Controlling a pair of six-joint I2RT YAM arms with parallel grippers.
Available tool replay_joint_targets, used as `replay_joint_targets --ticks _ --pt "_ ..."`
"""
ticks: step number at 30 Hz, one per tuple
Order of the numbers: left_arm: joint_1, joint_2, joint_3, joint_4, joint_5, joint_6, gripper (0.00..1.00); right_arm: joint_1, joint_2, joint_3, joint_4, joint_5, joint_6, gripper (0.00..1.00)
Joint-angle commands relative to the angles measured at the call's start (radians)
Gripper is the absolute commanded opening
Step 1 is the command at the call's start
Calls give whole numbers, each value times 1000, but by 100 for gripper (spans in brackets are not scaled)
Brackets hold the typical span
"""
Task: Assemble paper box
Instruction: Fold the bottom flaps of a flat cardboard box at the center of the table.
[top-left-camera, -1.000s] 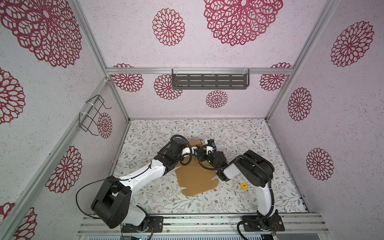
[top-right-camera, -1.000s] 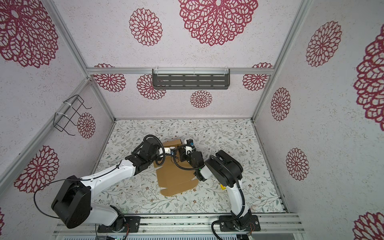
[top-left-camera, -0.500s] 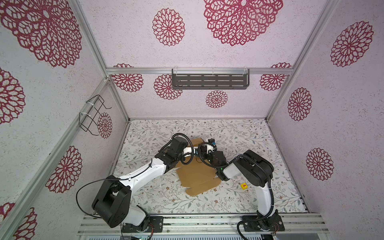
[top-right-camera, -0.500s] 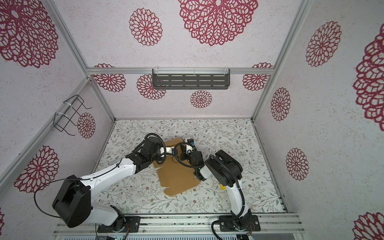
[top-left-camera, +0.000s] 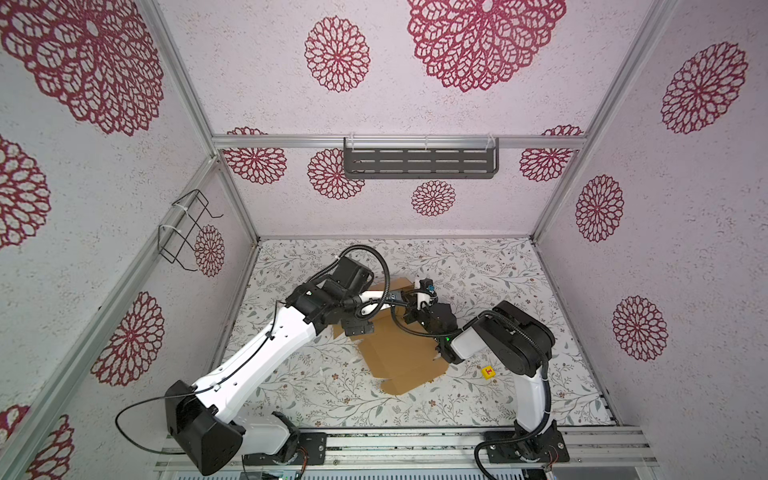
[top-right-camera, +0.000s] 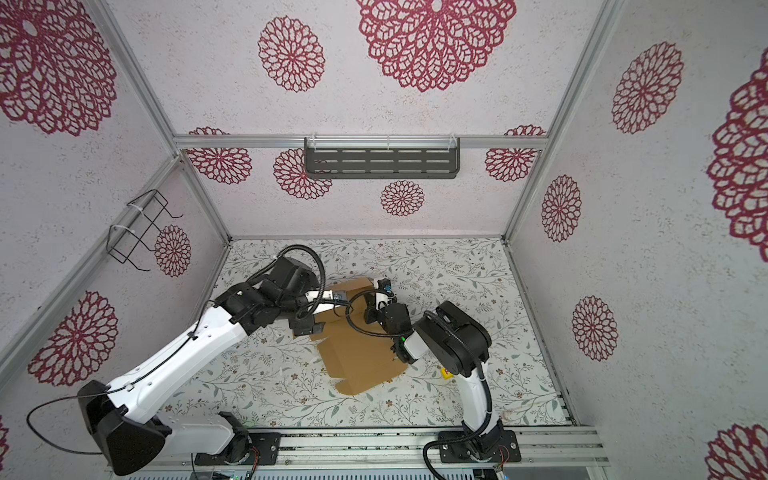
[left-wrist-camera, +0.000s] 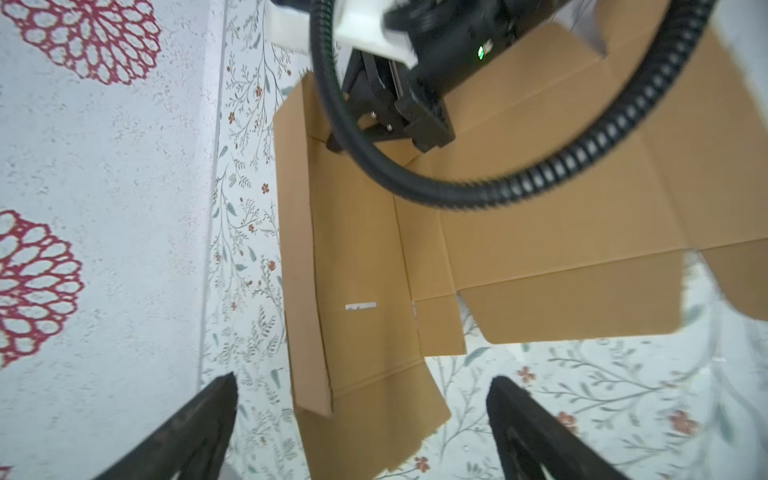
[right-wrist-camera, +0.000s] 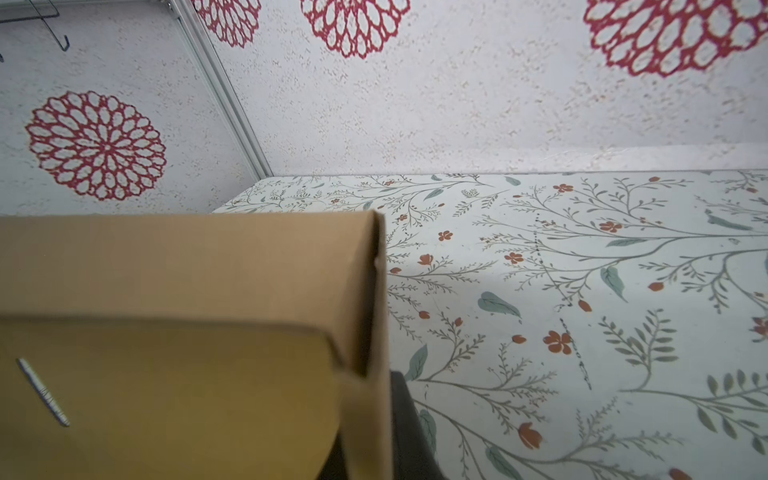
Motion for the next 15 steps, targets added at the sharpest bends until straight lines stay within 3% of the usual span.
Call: replay_joint_targets --ticks 1,6,10,13,15 --pt "96 -24 122 -212 285 -138 97 -23 -80 -7 -34 -63 -42 9" --pt "347 -27 202 -130 574 -418 97 -27 -110 -39 -41 -138 -93 6" --pt "508 -2 89 32 696 -643 97 -26 -83 -60 34 -217 -82 2" --pt "544 -8 -56 161 697 -751 97 -25 -68 -59 40 -253 -86 4" --pt "539 -3 -154 234 742 -801 97 -18 -65 -54 21 -250 -105 10"
